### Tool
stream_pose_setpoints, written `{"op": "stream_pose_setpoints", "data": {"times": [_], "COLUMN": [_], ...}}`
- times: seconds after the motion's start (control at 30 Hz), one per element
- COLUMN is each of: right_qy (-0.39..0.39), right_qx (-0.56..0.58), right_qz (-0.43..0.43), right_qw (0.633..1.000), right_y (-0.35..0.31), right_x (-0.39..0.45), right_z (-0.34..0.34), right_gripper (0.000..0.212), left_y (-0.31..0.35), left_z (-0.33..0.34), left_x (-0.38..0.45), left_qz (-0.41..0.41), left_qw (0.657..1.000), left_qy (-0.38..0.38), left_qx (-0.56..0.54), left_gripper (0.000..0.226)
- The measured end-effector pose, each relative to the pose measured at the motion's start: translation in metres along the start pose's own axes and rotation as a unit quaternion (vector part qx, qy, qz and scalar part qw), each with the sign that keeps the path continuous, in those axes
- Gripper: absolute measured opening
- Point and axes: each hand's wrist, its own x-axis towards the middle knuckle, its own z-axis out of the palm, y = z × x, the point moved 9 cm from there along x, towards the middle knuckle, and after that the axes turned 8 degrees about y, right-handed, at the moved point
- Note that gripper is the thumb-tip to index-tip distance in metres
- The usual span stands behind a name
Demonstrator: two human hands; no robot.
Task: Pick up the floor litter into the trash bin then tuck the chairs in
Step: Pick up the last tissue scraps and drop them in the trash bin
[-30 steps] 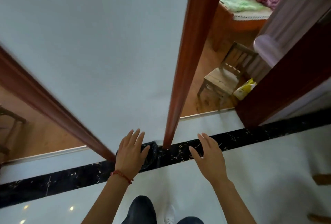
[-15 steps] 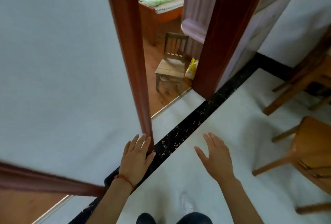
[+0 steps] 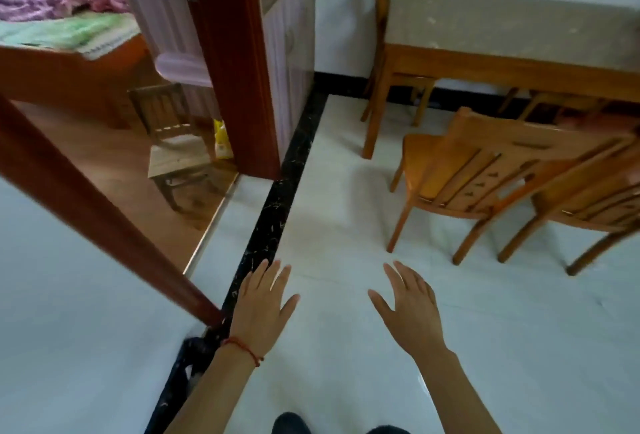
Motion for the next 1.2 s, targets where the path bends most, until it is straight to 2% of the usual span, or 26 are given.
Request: {"op": "stream_pose_setpoints", "data": {"times": [0.1, 0.2, 0.3, 0.4, 0.5, 0.63, 0.73, 0.83, 0.97, 1.1, 1.2], "right_qy": [0.013, 0.034, 0.056, 0.083, 0.103, 0.12, 0.129, 0.142, 0.153, 0.167, 0.162], "right_qx": [-0.004, -0.003, 0.003, 0.006, 0.01, 0.006, 0.009, 0.007, 0.009, 0.006, 0.003], "right_qz": [0.052, 0.103, 0.16, 0.213, 0.264, 0.32, 0.361, 0.395, 0.443, 0.49, 0.515], "right_qw": [0.999, 0.994, 0.986, 0.974, 0.959, 0.94, 0.924, 0.908, 0.883, 0.855, 0.842], "right_y": [0.049, 0.102, 0.158, 0.215, 0.267, 0.326, 0.363, 0.392, 0.423, 0.452, 0.473], "right_x": [-0.021, -0.047, -0.076, -0.112, -0.148, -0.198, -0.235, -0.27, -0.304, -0.324, -0.328], "right_z": [-0.022, -0.047, -0.074, -0.099, -0.119, -0.139, -0.151, -0.162, -0.174, -0.175, -0.174], "right_gripper": [0.089, 0.092, 0.086, 0.091, 0.084, 0.091, 0.075, 0.059, 0.059, 0.079, 0.073], "left_y": [0.057, 0.115, 0.18, 0.249, 0.316, 0.397, 0.447, 0.488, 0.536, 0.587, 0.622], "left_z": [0.009, 0.023, 0.037, 0.048, 0.061, 0.084, 0.099, 0.112, 0.127, 0.148, 0.165], "left_x": [0.007, 0.011, 0.009, 0.001, -0.01, -0.03, -0.049, -0.068, -0.081, -0.087, -0.086], "left_qz": [0.057, 0.101, 0.158, 0.215, 0.264, 0.324, 0.36, 0.401, 0.445, 0.493, 0.523], "left_qw": [0.998, 0.994, 0.986, 0.975, 0.963, 0.943, 0.929, 0.911, 0.887, 0.86, 0.84], "left_qy": [-0.012, -0.026, -0.046, -0.045, -0.049, -0.07, -0.083, -0.095, -0.119, -0.135, -0.146], "left_qx": [0.0, 0.007, -0.005, -0.019, -0.032, -0.031, -0.034, -0.025, -0.013, -0.008, -0.01], "left_gripper": [0.069, 0.068, 0.07, 0.072, 0.075, 0.071, 0.062, 0.068, 0.074, 0.07, 0.073]}}
